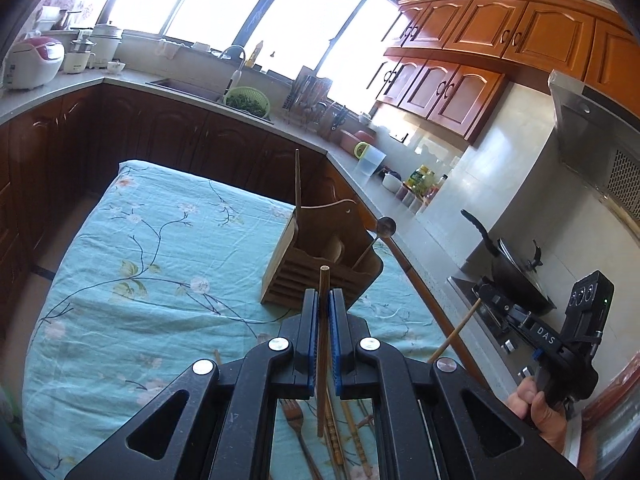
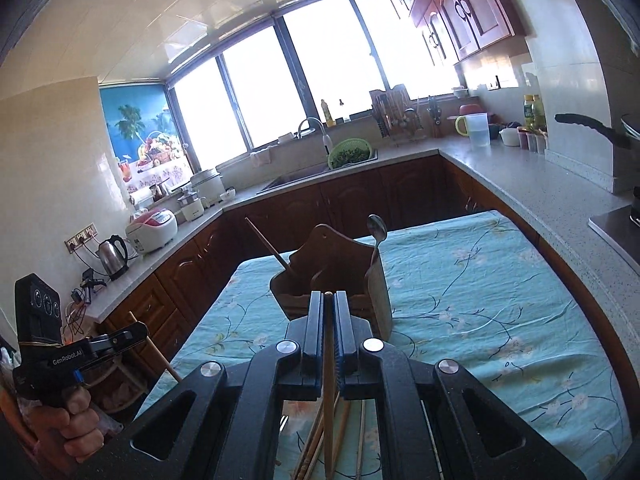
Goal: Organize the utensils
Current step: 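Lift both chopsticks and carry them over the wooden holder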
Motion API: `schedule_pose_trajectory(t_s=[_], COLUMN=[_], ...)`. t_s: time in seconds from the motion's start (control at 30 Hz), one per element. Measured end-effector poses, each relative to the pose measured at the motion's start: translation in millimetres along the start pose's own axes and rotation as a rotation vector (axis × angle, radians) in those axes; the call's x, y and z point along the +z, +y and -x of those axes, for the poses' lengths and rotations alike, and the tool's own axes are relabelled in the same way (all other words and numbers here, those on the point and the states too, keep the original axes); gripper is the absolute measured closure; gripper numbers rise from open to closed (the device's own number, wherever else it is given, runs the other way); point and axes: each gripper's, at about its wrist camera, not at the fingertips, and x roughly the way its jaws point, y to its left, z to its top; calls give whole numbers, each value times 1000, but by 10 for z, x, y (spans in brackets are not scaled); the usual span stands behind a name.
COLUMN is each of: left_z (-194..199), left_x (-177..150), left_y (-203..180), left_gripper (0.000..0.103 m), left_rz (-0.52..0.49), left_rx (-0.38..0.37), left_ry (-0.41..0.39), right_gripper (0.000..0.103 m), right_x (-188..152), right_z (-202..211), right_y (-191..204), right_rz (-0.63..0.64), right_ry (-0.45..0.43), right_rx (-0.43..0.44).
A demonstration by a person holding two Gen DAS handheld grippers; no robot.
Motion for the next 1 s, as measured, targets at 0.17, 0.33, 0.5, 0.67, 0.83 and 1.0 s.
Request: schedule_pose_trajectory(t_s=[0.17,0.33,0.5,0.67,0.83,1.0], left_z=[-41,-80,-152,-198,-279,-401], left_x=[17,90,184,295,489,766], left_y=[-45,-104,-114,-105,-131,-223], left_gripper=[100,100,100,100,100,100], left_rz=[-20,-36,-49,-52,-68,-115], left_rx=[11,13,12,9,2,0], left_ry=[-15,-32,-50,-80,-124,-195], right_gripper=[99,99,99,99,99,99], right_x=[72,144,233,349,524,822], right_z=[6,-2,-25,-53,-96,-211], right_y=[27,37,19,-25,-41,-65], right_rz=[12,18,18,15,12,-3], right_ry=[-20,-40,-57,-83,-123,-177], right_rx=[4,0,-4,-5,-8,-9])
